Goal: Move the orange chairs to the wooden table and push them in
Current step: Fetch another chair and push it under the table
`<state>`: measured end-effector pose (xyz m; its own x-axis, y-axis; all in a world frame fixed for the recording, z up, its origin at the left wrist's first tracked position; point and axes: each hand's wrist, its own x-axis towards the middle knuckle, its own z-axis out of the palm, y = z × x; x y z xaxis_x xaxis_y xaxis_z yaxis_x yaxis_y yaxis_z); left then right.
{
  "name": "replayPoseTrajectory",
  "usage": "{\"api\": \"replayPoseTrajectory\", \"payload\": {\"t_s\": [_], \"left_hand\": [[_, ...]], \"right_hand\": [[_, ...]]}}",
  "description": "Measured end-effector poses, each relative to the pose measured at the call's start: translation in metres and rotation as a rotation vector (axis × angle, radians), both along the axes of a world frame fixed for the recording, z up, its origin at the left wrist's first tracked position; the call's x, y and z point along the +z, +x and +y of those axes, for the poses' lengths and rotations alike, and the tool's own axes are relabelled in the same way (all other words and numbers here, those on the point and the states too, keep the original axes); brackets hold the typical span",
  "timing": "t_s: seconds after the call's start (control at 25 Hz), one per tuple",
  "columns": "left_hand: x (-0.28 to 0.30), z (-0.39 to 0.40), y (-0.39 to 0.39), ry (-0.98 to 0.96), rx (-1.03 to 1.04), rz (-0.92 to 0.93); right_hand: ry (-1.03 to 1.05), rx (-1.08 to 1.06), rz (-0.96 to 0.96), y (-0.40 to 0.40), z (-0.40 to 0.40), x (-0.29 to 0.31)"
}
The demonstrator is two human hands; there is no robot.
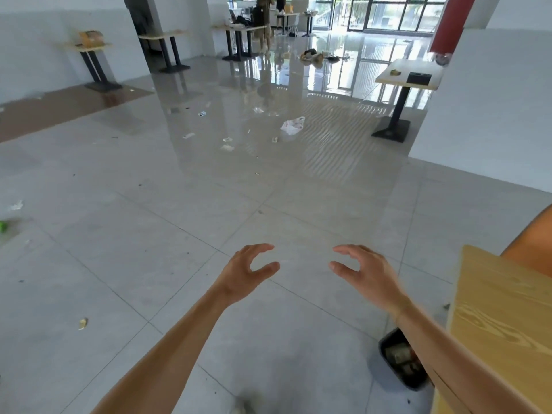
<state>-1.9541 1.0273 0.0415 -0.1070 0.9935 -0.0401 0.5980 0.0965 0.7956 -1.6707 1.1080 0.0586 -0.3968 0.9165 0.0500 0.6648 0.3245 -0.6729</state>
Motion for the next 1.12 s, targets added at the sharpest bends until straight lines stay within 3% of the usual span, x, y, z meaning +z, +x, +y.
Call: {"api": "replayPoseTrajectory", "payload": {"t_s": [0.24,0.52,0.84,1.12], "left_hand": [[-0.011,0.130,-0.065,-0.032,-0.099,-0.026],[-0.012,0.280,-0.106,-0.077,-0.284,0.078],[-0.026,0.455,-0.019,-0.098,-0.532,0.116],[-0.012,0.597,0.099,-0.097,-0.612,0.174]], "right_hand": [[-0.012,-0.113,-0.041,-0.058,0.101,-0.016],[-0.036,-0.258,-0.092,-0.104,0.195,-0.009],[-0.058,-0.474,-0.153,-0.029,0.304,-0.030],[-0.122,-0.547,-0.123,0.071,0.422,-0.033]]}}
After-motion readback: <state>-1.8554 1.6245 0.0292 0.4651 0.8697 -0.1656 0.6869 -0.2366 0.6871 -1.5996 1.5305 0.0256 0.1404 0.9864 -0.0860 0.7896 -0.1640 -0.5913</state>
